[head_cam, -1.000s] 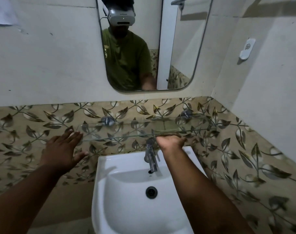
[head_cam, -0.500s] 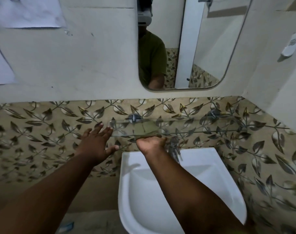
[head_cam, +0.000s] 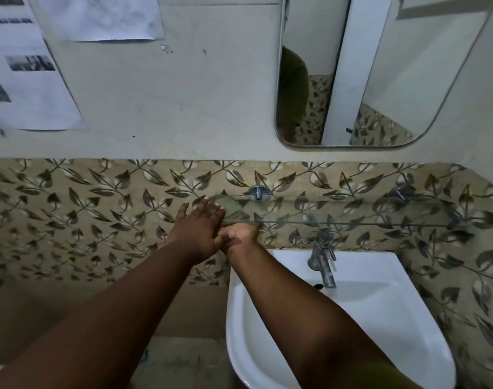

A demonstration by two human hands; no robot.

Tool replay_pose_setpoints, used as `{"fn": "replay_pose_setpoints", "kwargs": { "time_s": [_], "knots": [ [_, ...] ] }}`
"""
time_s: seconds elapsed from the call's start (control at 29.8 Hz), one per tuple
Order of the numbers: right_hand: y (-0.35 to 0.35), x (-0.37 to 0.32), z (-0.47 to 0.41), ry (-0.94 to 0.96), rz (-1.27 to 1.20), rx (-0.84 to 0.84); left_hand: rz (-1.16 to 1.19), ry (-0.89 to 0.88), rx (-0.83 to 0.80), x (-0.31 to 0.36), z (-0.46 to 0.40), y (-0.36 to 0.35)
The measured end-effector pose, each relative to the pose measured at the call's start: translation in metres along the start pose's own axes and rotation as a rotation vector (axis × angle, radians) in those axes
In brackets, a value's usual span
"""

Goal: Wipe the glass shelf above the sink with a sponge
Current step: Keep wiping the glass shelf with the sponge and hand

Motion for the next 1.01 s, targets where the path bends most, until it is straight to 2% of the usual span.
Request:
{"fn": "replay_pose_setpoints", "kwargs": {
  "time_s": [0.03,0.07,0.13,0.2,0.34,0.5,0.7,0.84,0.91,1.01],
  "knots": [
    [0.003,-0.002,-0.004,0.095,0.067,0.005,0.006,0.001,-0.012,-0.002,0.0,0.0],
    [0.004,-0.002,0.001,0.116,0.027,-0.018,0.018,-0.002,-0.017,-0.002,0.0,0.001],
    [-0.008,0.002,0.016,0.066,-0.148,-0.215,0.044,-0.008,-0.018,-0.006,-0.001,0.002],
    [-0.009,0.002,0.027,0.005,-0.306,-0.341,0.081,-0.014,-0.016,-0.009,-0.001,0.005],
    [0.001,-0.008,0.033,-0.038,-0.328,-0.45,0.169,-0.014,-0.041,-0.013,-0.003,0.009],
    [0.028,-0.031,0.043,-0.001,-0.282,-0.368,0.214,0.011,-0.045,-0.019,-0.002,0.011],
    [0.076,-0.086,0.057,0.107,-0.392,-0.274,0.08,0.002,0.094,-0.012,0.015,-0.009],
    [0.111,-0.127,0.074,0.176,-0.43,-0.204,0.044,0.064,0.183,0.001,0.013,-0.018],
    [0.13,-0.147,0.08,0.21,-0.438,-0.13,0.047,0.087,0.191,0.003,0.013,-0.021],
    [0.151,-0.178,0.093,0.247,-0.448,-0.12,0.098,0.146,0.158,0.008,0.018,-0.024]
  ]
}}
Point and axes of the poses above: each hand's wrist, its own z-axis away from the middle knuckle, its own y-axis out of the back of the hand, x = y × z, the point moved 5 cm from there along -z, towards the middle knuckle, and after that the axes turned 2 degrees about -y, right-handed, at the moved point
